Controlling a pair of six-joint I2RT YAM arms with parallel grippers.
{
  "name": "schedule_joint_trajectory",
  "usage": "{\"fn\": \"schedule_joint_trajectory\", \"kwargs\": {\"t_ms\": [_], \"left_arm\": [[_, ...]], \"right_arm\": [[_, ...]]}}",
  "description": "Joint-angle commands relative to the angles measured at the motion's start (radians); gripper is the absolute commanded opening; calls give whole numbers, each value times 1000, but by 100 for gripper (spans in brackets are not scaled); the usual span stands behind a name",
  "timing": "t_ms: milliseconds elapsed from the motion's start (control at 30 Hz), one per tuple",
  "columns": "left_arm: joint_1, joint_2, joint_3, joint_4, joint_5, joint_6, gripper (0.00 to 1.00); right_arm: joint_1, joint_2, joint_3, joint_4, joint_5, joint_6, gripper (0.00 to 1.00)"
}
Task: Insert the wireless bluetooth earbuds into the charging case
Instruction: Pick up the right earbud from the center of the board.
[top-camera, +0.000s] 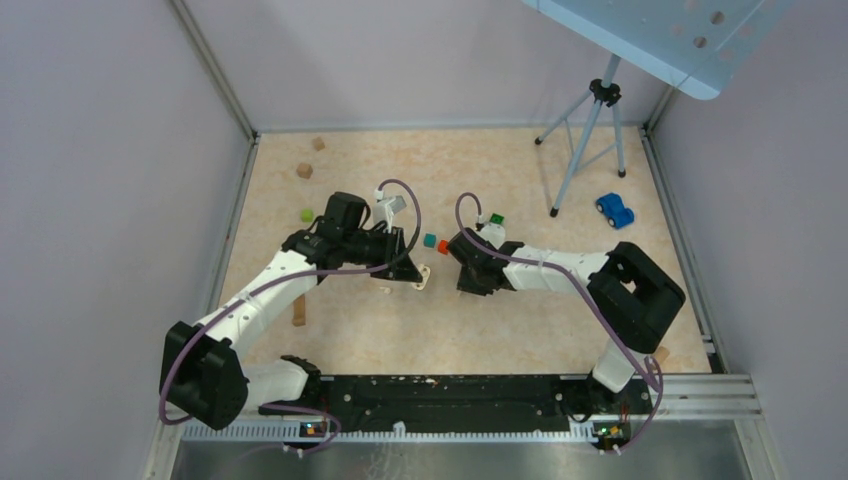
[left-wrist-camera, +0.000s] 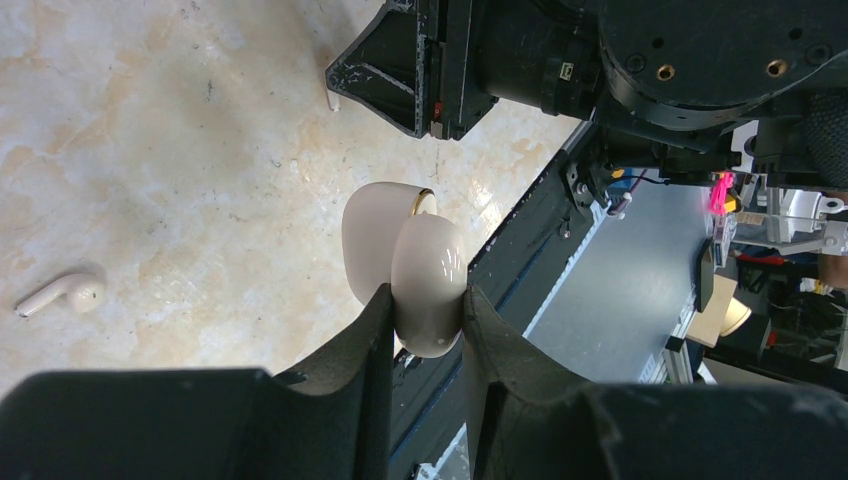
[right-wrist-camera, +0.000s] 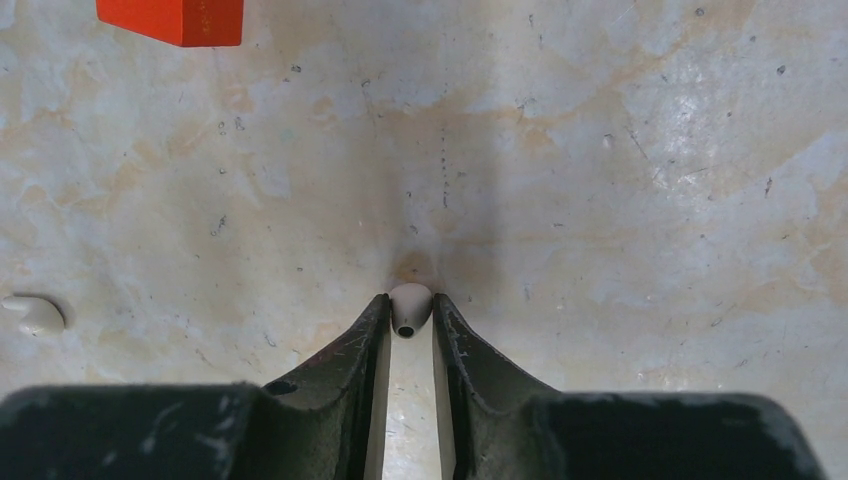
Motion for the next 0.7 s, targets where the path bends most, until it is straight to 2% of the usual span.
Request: {"fn": "schedule_joint_trajectory", "kwargs": {"t_ms": [0,333,667], "left_arm": [[4,-12,-1,35,18,-3,0],[4,-15,2,30,12,3,0],[4,-2,19,36,10,-11,0]], "right_arm": [[-2,-8,-11,18,4,-3,18],[-2,-58,-25,11,21,-13,0],[19,-257,-154,210,-18,-121,0]]}}
